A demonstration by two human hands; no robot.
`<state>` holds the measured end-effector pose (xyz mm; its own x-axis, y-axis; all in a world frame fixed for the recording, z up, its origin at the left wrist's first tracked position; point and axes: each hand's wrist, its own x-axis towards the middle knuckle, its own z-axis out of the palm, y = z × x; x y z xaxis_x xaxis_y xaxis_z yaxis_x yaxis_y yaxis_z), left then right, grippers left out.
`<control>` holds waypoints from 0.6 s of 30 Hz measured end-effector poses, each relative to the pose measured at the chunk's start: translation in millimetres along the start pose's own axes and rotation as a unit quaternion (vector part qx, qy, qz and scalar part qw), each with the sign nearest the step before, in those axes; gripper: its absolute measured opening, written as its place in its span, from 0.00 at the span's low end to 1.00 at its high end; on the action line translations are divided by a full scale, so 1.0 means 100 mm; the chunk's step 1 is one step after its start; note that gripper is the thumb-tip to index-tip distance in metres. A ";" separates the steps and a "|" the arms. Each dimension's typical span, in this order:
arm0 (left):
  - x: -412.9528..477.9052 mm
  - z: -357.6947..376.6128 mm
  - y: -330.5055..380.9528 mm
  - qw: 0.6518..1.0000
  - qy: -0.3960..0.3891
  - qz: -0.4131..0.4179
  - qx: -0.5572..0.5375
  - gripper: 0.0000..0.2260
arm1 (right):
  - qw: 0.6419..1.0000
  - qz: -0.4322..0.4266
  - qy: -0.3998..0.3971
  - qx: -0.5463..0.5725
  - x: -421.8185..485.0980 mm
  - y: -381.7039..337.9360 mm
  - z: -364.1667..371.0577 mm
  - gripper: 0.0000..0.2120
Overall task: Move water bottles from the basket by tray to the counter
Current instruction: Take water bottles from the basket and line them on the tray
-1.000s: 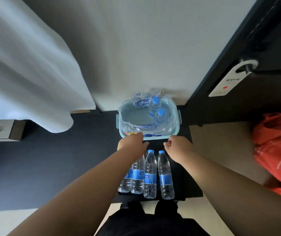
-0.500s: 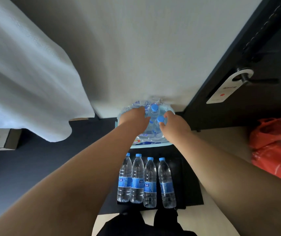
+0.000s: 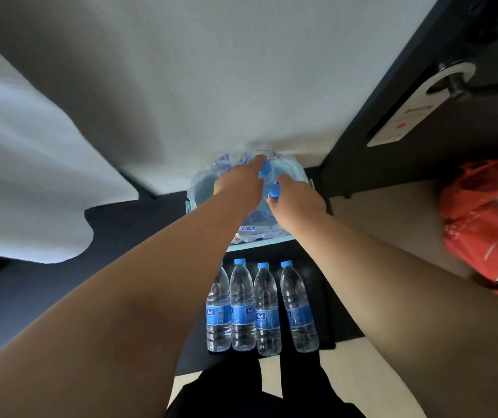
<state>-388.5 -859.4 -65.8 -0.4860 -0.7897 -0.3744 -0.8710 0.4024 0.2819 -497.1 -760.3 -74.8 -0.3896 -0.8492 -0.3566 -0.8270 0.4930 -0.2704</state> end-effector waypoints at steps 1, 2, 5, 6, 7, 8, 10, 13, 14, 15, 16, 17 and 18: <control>0.00 0.04 0.00 1.000 0.004 0.002 -0.013 0.21 | 1.000 -0.005 0.005 -0.001 0.00 0.01 0.03 0.15; 0.00 0.06 -0.01 1.000 0.007 0.003 -0.023 0.19 | 1.000 -0.007 0.010 -0.004 -0.01 0.02 0.05 0.15; -0.03 0.12 0.01 0.999 0.011 -0.011 -0.033 0.16 | 0.999 -0.019 0.009 -0.032 -0.06 0.02 0.07 0.18; -0.06 0.14 0.02 1.000 0.008 -0.019 -0.021 0.17 | 0.999 -0.027 0.006 -0.045 -0.09 0.01 0.07 0.19; -0.11 0.14 0.02 1.000 0.005 -0.025 -0.007 0.18 | 0.998 -0.032 0.001 -0.054 -0.11 0.00 0.07 0.19; -0.17 0.14 0.01 1.000 0.007 -0.026 -0.002 0.18 | 0.998 -0.032 -0.002 -0.055 -0.13 0.00 0.06 0.18; -0.27 0.14 -0.05 0.999 0.027 -0.018 -0.018 0.12 | 0.998 -0.029 -0.004 -0.049 -0.18 0.00 0.03 0.15; -0.40 0.08 -0.10 0.996 0.049 -0.033 -0.066 0.10 | 0.998 -0.046 0.014 -0.035 -0.29 0.01 -0.04 0.12; -0.44 0.05 -0.10 0.994 0.053 -0.042 -0.083 0.10 | 0.998 -0.053 0.030 -0.022 -0.34 0.02 -0.06 0.12; -0.47 0.00 -0.10 0.993 0.055 -0.048 -0.097 0.10 | 0.997 -0.056 0.047 -0.006 -0.37 0.01 -0.09 0.11; -0.51 -0.05 -0.09 0.991 0.057 -0.051 -0.109 0.10 | 0.996 -0.059 0.060 0.009 -0.42 0.01 -0.13 0.11; -0.57 -0.10 -0.08 0.989 0.063 -0.050 -0.121 0.09 | 0.996 -0.060 0.068 0.021 -0.46 0.00 -0.18 0.11; -0.63 -0.17 -0.08 0.987 0.074 -0.050 -0.134 0.10 | 0.995 -0.063 0.074 0.027 -0.51 -0.01 -0.23 0.10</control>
<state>-349.7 -820.3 -29.4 -0.3655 -0.8863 -0.2844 -0.8541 0.1979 0.4810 -486.3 -722.0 -36.0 -0.3431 -0.9213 -0.1828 -0.8512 0.3873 -0.3543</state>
